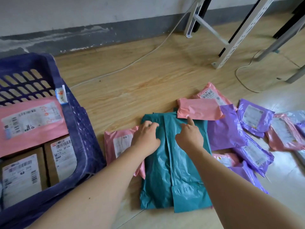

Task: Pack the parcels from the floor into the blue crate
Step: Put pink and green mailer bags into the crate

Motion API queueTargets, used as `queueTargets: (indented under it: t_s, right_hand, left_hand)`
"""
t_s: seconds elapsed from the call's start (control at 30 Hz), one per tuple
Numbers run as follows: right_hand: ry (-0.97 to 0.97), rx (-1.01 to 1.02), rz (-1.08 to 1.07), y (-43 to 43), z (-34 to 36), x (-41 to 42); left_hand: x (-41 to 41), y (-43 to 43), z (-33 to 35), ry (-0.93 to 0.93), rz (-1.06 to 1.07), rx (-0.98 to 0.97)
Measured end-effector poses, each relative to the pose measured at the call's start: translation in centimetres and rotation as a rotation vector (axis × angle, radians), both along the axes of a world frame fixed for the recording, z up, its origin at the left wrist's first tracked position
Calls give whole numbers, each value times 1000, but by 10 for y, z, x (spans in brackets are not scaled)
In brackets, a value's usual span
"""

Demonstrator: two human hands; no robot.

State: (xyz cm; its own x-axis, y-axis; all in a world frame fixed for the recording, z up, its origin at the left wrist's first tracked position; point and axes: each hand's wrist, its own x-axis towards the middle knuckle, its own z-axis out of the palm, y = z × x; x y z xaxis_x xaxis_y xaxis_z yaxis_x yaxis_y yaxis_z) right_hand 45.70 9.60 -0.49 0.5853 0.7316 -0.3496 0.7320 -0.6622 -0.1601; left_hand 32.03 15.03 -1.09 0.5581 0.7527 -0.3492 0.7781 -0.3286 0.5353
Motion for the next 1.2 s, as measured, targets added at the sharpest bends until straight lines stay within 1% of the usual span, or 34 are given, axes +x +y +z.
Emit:
queueTargets:
  t_s: [0.07,0.17,0.27,0.37,0.5,0.57,0.63,0.77,0.9,1.07,1.2]
  right_hand:
    - [-22,-85,32,7,-10,10]
    - [-50,-153,64,17,-22,24]
    - [-43,-181,67,26,-30,34]
    - [15,-163,59,29,-35,41]
    - [90,-15,45,22,-36,39]
    - [61,114,29,16,-33,35]
    - [20,233,-40,9,-23,31]
    - [-38,344,-138,3,7,30]
    - [-60,526,-215,-1,54,24]
    - [-32,601,-185,-8,111,10]
    - [18,620,-139,-16,152,-8]
  left_hand:
    - [14,7,-2,-22,-18,29]
    - [28,17,-8,-54,-20,31]
    - [30,22,-17,-39,-33,22]
    - [26,23,-23,0,-36,10]
    - [21,22,-20,24,-31,-8]
    - [20,23,-16,18,-25,-1]
    - [19,22,-8,6,-19,6]
    - [17,20,12,-5,-13,24]
    - [10,11,47,-40,-4,58]
    - [6,-1,86,-74,2,81]
    - [-1,-13,113,-147,27,-13]
